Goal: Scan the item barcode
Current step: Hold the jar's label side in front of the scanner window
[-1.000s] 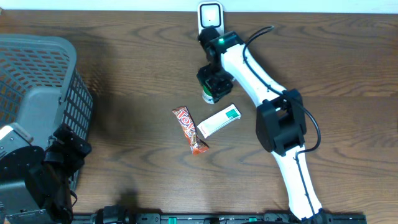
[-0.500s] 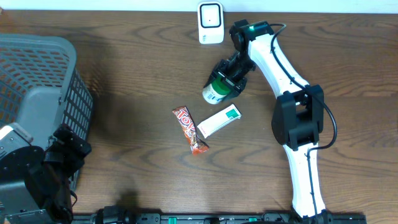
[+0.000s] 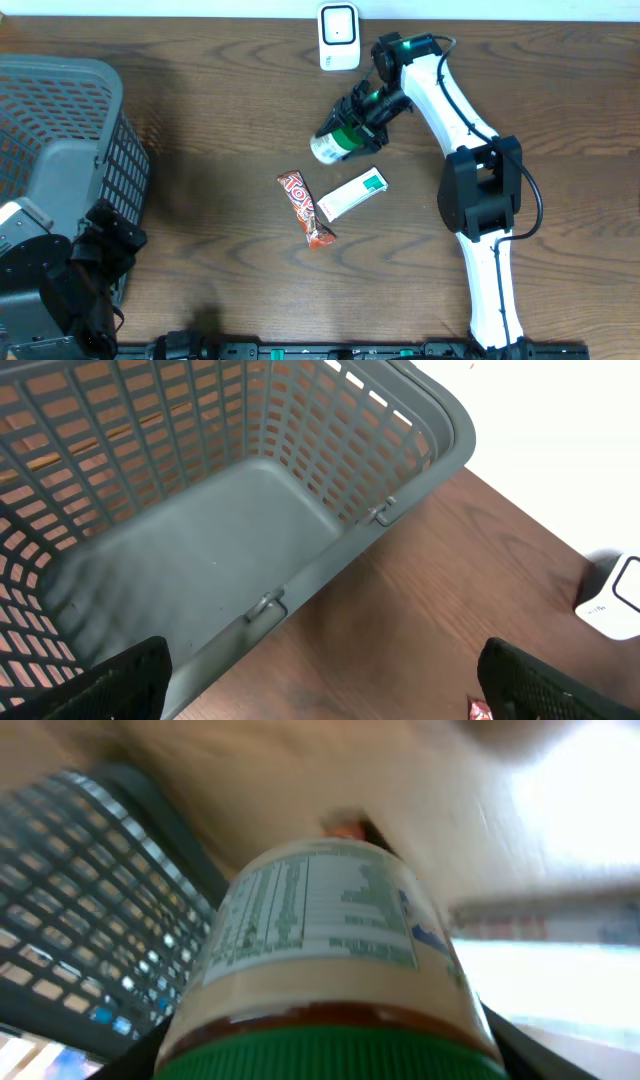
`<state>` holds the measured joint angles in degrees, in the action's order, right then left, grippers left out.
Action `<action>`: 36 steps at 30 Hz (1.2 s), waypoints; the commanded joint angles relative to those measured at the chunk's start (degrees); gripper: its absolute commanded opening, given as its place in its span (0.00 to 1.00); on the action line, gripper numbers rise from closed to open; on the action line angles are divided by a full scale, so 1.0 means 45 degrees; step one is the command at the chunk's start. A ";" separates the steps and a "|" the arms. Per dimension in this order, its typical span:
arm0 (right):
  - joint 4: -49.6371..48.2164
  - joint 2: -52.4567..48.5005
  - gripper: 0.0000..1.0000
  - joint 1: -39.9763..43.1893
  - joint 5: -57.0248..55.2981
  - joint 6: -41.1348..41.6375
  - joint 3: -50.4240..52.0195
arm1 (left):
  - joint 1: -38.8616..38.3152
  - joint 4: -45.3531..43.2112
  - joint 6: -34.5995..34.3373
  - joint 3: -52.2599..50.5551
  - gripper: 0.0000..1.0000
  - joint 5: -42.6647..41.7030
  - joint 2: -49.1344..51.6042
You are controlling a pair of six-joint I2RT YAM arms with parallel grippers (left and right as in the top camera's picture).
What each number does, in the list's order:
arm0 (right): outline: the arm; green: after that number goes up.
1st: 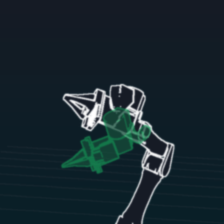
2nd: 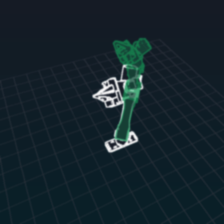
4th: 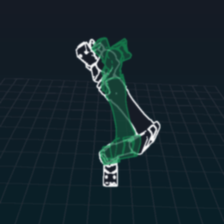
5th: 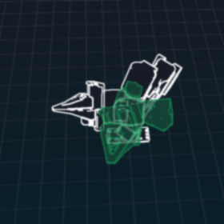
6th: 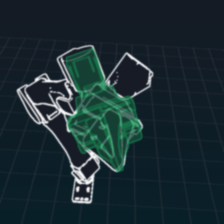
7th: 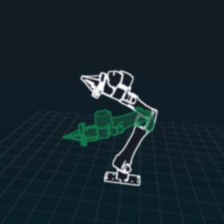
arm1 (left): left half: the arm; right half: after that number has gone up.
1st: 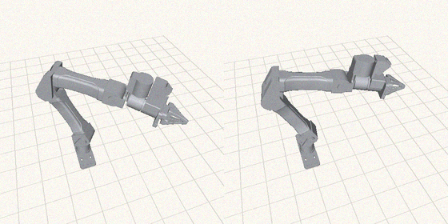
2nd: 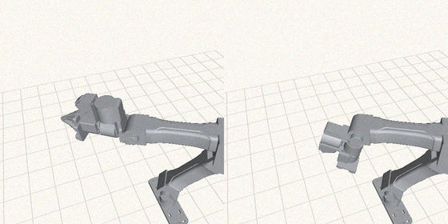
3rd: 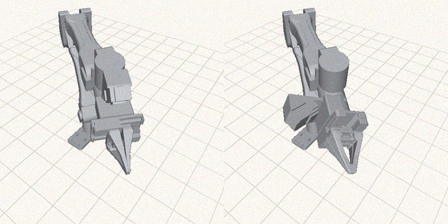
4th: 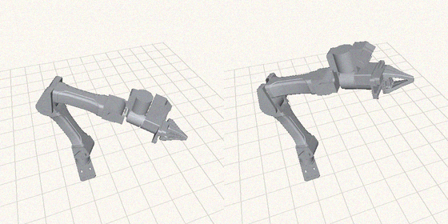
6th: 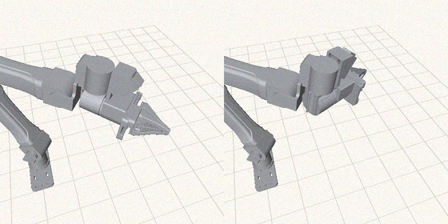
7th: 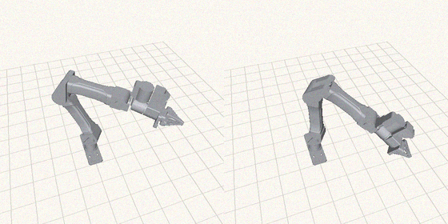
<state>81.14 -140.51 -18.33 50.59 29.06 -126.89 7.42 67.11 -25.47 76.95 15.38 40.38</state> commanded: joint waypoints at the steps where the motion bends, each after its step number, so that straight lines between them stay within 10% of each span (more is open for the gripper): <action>1: -0.1511 0.0695 0.49 0.0053 0.0636 -0.0369 -0.0063 | 0.0063 0.0034 0.0063 0.0029 0.98 0.0175 -0.0010; 15: -0.9034 0.0695 0.45 0.0078 -0.0495 0.0884 -0.0068 | 0.0063 0.0034 0.0063 0.0029 0.98 0.0170 -0.0010; 36: -1.2784 0.0685 0.44 -0.1015 -1.3610 -0.2317 -0.0083 | 0.0063 0.0034 0.0063 0.0029 0.98 0.0175 -0.0010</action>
<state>26.37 -140.51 -21.06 1.50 21.32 -126.69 7.42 67.11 -25.47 76.95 15.38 40.38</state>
